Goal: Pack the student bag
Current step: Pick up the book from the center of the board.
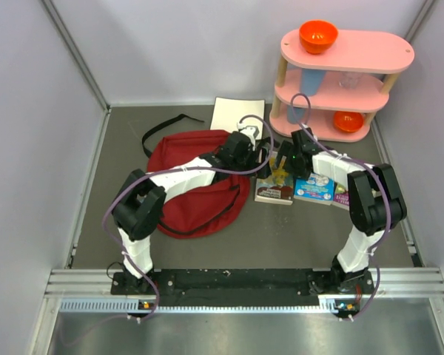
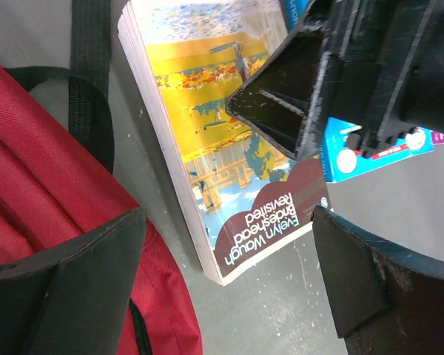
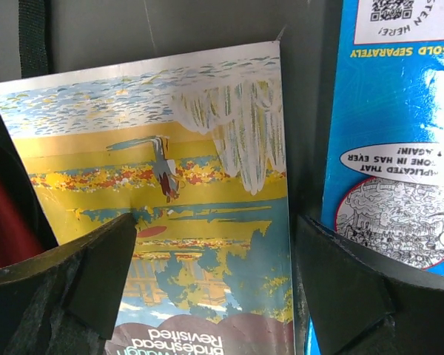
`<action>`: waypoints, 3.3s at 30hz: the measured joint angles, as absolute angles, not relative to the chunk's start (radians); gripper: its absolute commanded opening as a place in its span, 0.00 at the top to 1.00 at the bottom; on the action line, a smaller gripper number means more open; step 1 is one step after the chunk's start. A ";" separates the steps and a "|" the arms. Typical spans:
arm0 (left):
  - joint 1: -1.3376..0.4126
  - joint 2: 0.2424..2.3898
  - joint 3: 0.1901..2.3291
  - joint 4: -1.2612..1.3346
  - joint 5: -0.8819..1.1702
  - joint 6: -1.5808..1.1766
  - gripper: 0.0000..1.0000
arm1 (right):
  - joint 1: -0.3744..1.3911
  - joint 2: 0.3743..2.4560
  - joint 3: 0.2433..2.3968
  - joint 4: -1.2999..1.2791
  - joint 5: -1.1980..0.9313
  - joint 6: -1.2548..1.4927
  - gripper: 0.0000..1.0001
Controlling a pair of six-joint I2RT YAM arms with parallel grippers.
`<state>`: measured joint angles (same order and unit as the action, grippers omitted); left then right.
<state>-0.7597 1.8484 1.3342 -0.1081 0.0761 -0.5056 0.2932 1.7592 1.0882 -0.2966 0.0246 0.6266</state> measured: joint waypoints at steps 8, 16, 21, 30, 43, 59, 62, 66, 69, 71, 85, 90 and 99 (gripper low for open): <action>-0.752 1.971 1.367 -0.094 0.144 -0.527 0.04 | 0.291 1.757 1.044 -0.221 -0.004 0.621 0.13; -0.752 2.055 1.379 -0.081 0.260 -0.562 0.10 | 0.289 1.703 0.940 -0.098 -0.021 0.656 0.13; -0.738 2.057 1.347 -0.037 0.303 -0.592 0.24 | 0.280 1.679 0.888 -0.028 -0.056 0.681 0.16; -0.726 2.024 1.235 0.043 0.341 -0.653 0.80 | 0.269 1.595 0.758 0.064 -0.111 0.717 0.25; -0.741 1.971 1.231 -0.038 0.393 -0.646 1.00 | 0.268 1.448 0.692 -0.081 -0.183 0.741 0.14; -0.715 1.616 1.166 -0.153 0.366 -0.601 1.00 | 0.242 0.990 0.557 -0.168 -0.269 0.783 0.06; -0.714 1.565 1.156 -0.151 0.384 -0.599 1.00 | 0.241 0.909 0.487 -0.111 -0.355 0.810 0.05; -0.714 1.489 1.090 -0.113 0.429 -0.598 1.00 | 0.241 0.815 0.411 0.026 -0.453 0.866 0.05; -0.714 1.440 1.026 -0.072 0.489 -0.599 1.00 | 0.241 0.798 0.398 0.094 -0.507 0.898 0.05; -0.714 1.436 1.011 -0.052 0.514 -0.601 1.00 | 0.241 0.795 0.398 0.127 -0.534 0.913 0.05; -0.714 1.399 0.937 0.128 0.740 -0.652 0.98 | 0.240 0.762 0.345 0.304 -0.647 1.002 0.53; -0.715 1.380 0.936 0.102 0.717 -0.627 0.42 | 0.239 0.691 0.341 0.309 -0.648 1.020 0.77; -0.680 1.294 0.936 0.011 0.547 -0.570 0.01 | 0.239 0.653 0.342 0.215 -0.670 0.964 0.97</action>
<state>-0.6796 1.2938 0.9363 0.0109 0.5468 -0.5705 0.2394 0.6525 0.3416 0.2153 -0.6701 0.9638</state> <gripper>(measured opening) 0.894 0.271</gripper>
